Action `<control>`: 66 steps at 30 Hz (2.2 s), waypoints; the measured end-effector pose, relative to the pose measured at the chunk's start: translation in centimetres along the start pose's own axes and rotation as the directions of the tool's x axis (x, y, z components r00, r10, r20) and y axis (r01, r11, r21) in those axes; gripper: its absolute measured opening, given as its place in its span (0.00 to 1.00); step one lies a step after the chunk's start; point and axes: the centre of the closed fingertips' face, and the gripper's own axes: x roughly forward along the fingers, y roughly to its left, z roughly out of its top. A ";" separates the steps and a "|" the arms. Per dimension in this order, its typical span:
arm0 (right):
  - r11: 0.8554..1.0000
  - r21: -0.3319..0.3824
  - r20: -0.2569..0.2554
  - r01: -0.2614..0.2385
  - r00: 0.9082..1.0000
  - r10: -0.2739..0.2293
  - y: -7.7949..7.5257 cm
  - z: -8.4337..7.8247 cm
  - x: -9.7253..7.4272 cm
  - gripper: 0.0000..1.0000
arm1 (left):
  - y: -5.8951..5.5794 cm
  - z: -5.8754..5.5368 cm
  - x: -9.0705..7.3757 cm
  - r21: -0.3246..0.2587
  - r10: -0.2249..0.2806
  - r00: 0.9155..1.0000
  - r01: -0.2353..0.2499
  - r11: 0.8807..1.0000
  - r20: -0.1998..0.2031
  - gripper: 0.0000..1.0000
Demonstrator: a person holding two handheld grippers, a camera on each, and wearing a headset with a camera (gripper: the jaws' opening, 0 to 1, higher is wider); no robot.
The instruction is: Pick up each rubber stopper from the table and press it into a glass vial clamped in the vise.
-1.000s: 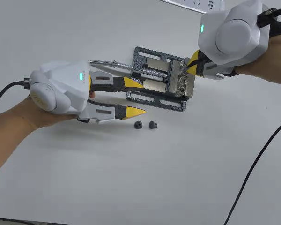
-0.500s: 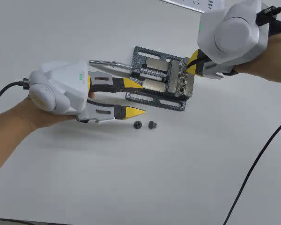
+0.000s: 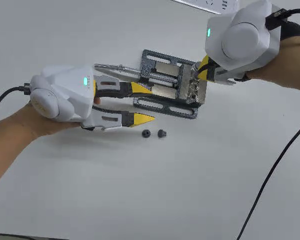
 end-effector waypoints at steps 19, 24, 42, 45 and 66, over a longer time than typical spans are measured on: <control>1.000 0.011 -0.037 0.002 0.999 -0.001 0.1 -0.3 0.2 0.03 | 0.6 0.2 0.2 -0.003 0.002 1.000 -0.002 1.000 0.005 0.25; 1.000 0.024 -0.038 -0.005 0.999 0.006 0.2 -0.2 0.4 0.03 | 0.7 0.3 0.3 0.000 0.002 1.000 -0.002 1.000 0.006 0.25; 0.999 0.028 -0.027 0.029 0.999 -0.028 0.1 -0.3 0.4 0.03 | 0.9 0.4 0.7 0.001 0.000 1.000 0.000 1.000 0.006 0.25; 0.999 0.024 -0.024 0.034 0.999 -0.033 0.2 -0.2 0.2 0.03 | 0.8 0.4 0.8 0.003 -0.004 1.000 0.004 1.000 0.003 0.25; 0.996 0.082 0.047 0.037 0.998 -0.041 -0.2 -0.4 0.1 0.04 | -0.4 0.3 0.3 0.013 -0.013 1.000 0.013 1.000 -0.025 0.25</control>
